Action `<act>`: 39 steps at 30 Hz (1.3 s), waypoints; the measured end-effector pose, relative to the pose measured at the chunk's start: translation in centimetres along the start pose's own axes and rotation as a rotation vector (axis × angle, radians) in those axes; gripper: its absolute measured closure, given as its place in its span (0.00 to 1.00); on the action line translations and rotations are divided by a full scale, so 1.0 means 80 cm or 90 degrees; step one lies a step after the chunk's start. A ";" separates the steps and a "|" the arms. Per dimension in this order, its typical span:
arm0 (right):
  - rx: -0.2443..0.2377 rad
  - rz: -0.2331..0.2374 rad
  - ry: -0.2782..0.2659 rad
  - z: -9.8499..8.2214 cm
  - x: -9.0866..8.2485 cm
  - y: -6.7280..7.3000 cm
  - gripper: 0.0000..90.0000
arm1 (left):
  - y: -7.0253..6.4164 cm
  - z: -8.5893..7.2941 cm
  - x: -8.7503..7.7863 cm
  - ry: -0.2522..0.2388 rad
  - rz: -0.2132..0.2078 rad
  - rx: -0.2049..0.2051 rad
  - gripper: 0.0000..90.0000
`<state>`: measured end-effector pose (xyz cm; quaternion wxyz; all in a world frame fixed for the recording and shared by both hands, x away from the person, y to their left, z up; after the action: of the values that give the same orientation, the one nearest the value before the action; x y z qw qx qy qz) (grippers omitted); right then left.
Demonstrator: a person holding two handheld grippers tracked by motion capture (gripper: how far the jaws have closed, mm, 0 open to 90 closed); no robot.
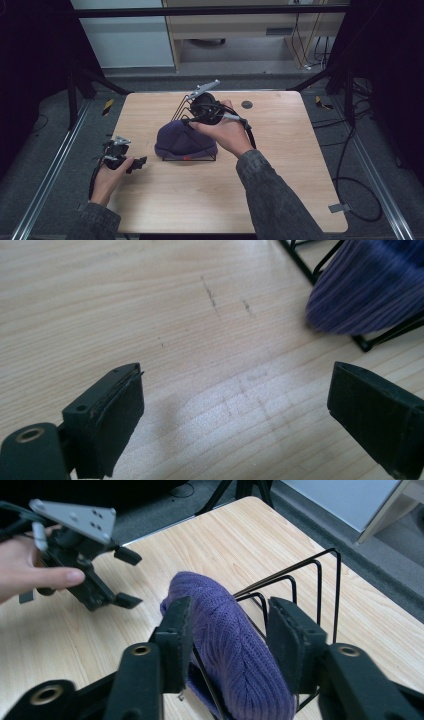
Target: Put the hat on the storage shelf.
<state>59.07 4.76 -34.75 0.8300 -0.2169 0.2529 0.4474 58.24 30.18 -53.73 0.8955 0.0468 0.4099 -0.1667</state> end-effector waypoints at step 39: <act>0.102 -0.124 -0.012 -0.159 -0.115 -0.038 0.08 | -0.003 -0.022 0.021 0.027 -0.006 -0.009 0.00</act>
<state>54.46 -10.07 -38.63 0.8864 -0.1691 0.2578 0.3452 57.92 29.94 -56.11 0.8861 0.0417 0.4303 -0.1671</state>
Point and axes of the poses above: each handheld gripper's, and its own axes: x roughly forward along the jaws, z roughly out of its top, y roughly to its left, the point moved 8 cm from there along x, roughly forward along the jaws, and after that the axes turned 8 degrees about -x, right-handed, at the moved point
